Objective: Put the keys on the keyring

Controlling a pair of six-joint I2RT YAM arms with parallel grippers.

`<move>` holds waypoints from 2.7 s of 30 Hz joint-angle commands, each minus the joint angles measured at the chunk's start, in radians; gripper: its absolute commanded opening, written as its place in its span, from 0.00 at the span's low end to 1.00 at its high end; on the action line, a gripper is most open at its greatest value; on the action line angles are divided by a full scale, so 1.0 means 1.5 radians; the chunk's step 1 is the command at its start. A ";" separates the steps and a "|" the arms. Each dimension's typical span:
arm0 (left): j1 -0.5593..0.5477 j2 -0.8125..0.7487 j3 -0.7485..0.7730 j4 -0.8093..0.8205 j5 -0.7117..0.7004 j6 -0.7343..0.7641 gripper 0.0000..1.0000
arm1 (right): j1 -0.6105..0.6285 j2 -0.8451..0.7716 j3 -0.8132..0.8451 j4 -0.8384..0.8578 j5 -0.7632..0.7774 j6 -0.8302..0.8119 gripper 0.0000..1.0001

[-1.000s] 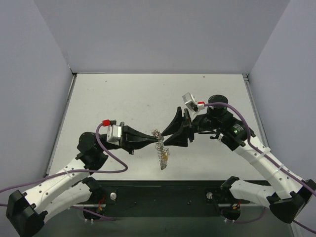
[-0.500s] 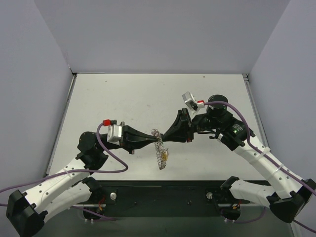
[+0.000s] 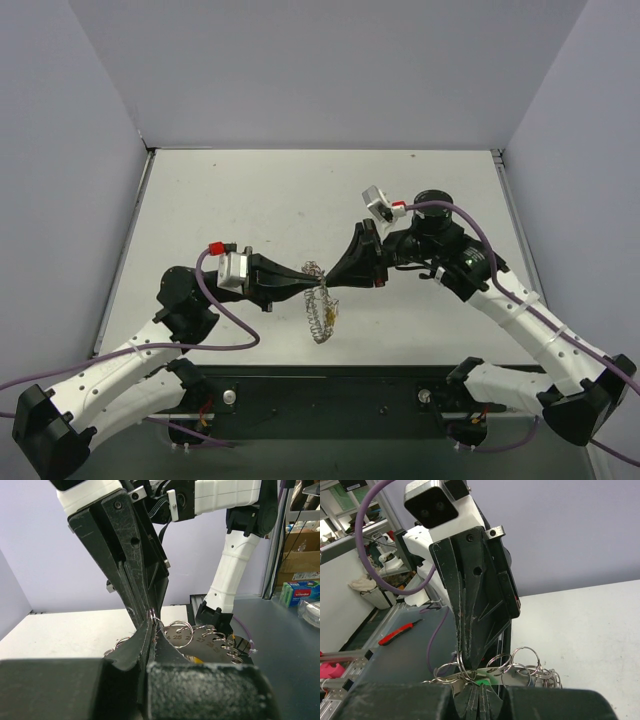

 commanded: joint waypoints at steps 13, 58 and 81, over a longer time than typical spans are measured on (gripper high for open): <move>-0.003 0.024 0.043 0.143 0.025 -0.037 0.00 | 0.001 0.038 0.021 0.007 -0.035 -0.020 0.00; -0.011 -0.009 0.025 0.062 -0.013 0.001 0.00 | -0.037 -0.071 -0.058 0.252 -0.018 0.108 0.62; -0.011 -0.003 0.027 0.063 -0.022 0.008 0.00 | 0.019 -0.024 -0.025 0.182 -0.009 0.065 0.09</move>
